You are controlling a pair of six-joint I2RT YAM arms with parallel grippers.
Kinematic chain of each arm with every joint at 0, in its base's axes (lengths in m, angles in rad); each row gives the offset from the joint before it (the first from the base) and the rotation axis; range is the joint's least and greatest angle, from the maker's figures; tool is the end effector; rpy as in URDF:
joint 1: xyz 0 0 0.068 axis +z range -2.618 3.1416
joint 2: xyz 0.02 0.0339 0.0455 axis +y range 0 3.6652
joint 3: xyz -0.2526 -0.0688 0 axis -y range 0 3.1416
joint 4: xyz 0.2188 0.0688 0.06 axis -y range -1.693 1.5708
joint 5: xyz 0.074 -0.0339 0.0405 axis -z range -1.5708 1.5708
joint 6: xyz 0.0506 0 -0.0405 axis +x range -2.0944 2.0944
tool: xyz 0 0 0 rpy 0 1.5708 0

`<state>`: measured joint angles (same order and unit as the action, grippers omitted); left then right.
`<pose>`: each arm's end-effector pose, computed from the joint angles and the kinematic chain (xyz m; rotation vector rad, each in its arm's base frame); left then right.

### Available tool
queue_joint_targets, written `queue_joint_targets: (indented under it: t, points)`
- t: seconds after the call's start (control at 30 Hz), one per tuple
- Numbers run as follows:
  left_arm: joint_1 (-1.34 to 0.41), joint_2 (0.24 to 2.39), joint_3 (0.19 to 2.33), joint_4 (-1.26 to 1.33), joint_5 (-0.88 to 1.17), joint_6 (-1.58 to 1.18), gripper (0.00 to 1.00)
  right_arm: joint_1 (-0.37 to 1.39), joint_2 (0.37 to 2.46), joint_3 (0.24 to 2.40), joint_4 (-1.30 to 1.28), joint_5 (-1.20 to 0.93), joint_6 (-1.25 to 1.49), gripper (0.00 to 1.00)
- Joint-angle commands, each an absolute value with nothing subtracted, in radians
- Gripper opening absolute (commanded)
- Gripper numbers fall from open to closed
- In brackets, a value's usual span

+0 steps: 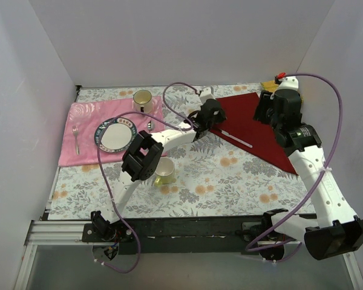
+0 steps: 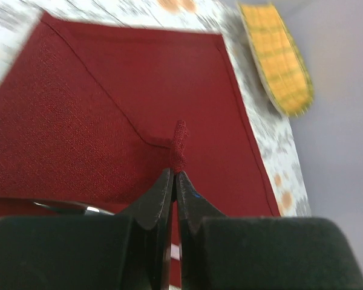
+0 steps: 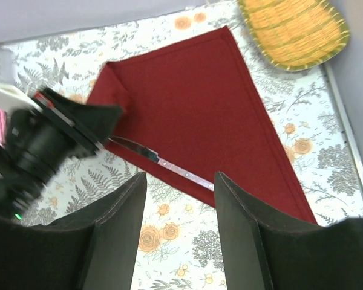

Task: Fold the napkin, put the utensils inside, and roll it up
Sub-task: Fold the napkin

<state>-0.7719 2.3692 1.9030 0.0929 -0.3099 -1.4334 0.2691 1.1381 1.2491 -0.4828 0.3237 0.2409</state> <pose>0.3957 -0.3636 0.2005 -0.8932 1.9125 -1.1301 0.2342 0.0479 0.3824 0.1862 1.9135 0.0275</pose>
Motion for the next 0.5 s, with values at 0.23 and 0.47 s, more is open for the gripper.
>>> queue_joint_targets:
  t: [0.23, 0.47]
  points:
    - [-0.894, 2.329, 1.904, 0.115, -0.270, -1.359, 0.00, 0.261, 1.017, 1.258, -0.494, 0.396, 0.233, 0.56]
    - [-0.916, 2.359, 1.917, 0.103, -0.267, -1.347, 0.00, 0.255, 0.994, 1.243, -0.494, 0.399, 0.227, 0.56]
